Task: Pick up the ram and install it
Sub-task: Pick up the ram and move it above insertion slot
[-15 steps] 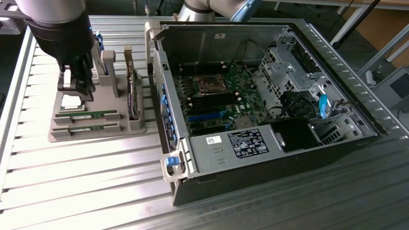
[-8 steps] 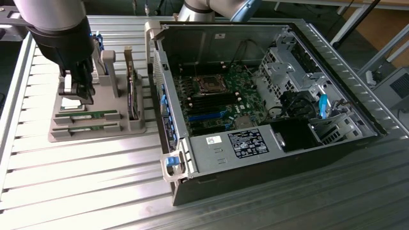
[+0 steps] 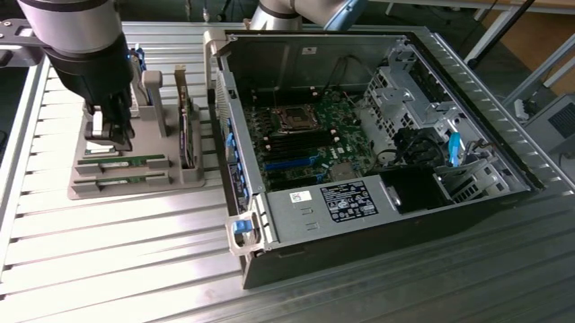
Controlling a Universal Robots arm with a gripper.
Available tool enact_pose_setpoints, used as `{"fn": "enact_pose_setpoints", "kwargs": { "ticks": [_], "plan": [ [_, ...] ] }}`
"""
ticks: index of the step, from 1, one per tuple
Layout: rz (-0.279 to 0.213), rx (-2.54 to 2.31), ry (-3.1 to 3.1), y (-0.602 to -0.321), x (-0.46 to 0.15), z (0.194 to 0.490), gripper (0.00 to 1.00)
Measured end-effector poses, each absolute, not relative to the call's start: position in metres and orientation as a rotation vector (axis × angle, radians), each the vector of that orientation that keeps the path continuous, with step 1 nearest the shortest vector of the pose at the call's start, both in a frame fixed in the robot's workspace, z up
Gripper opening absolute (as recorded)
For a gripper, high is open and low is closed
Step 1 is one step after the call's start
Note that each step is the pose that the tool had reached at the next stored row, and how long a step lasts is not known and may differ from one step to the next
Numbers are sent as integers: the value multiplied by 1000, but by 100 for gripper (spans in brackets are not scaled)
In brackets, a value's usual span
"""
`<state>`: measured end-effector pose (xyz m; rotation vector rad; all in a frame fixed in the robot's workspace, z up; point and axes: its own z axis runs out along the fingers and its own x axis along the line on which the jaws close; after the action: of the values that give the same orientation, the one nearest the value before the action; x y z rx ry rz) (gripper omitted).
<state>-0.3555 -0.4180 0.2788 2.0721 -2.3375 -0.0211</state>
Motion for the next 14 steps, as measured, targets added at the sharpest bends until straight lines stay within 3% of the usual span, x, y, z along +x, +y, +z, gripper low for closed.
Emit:
{"fn": "enact_pose_setpoints", "kwargs": {
  "ticks": [14],
  "plan": [
    [-21, 2072, -2337, -418, -360, 262, 29]
  ]
}}
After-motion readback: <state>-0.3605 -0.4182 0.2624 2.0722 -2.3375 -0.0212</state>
